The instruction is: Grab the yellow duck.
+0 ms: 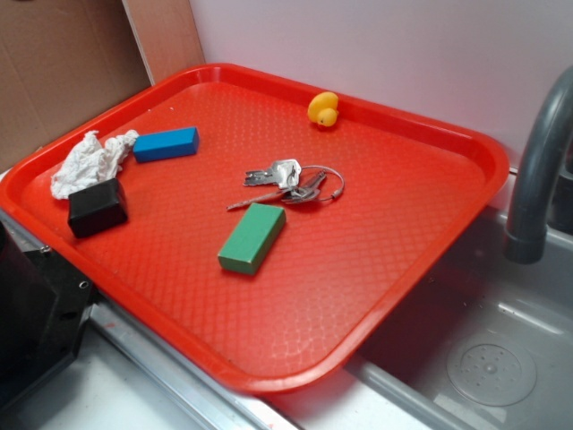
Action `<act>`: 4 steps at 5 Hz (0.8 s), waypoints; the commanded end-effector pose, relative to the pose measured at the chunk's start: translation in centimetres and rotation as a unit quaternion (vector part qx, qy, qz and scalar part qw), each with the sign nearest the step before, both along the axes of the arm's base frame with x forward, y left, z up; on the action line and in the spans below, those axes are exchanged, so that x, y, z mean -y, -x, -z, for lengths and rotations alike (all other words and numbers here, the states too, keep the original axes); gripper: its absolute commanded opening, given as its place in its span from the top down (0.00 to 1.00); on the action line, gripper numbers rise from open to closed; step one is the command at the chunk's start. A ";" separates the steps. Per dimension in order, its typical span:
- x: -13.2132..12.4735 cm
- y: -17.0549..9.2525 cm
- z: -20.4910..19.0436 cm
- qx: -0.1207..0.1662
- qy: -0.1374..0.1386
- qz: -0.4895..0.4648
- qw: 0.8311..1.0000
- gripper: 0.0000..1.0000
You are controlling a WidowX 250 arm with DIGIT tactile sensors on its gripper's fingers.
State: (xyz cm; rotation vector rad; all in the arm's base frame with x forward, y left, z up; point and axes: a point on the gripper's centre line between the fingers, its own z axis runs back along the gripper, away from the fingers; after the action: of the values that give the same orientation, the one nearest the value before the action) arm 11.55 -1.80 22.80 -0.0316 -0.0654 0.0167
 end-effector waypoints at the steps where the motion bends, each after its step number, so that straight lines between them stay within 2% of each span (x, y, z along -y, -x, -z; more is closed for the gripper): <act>1: -5.3 -9.8 6.8 0.056 -0.050 -0.030 0.997 0.00; 2: -7.3 -12.3 8.9 0.079 -0.051 -0.025 0.995 0.00; 3: -7.5 -15.0 11.0 0.094 -0.076 -0.018 0.993 0.00; 4: -6.3 -17.7 12.7 0.102 -0.091 0.013 0.991 0.00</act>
State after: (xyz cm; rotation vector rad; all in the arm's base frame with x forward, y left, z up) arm 27.94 4.33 7.79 0.1419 -0.1972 -0.0210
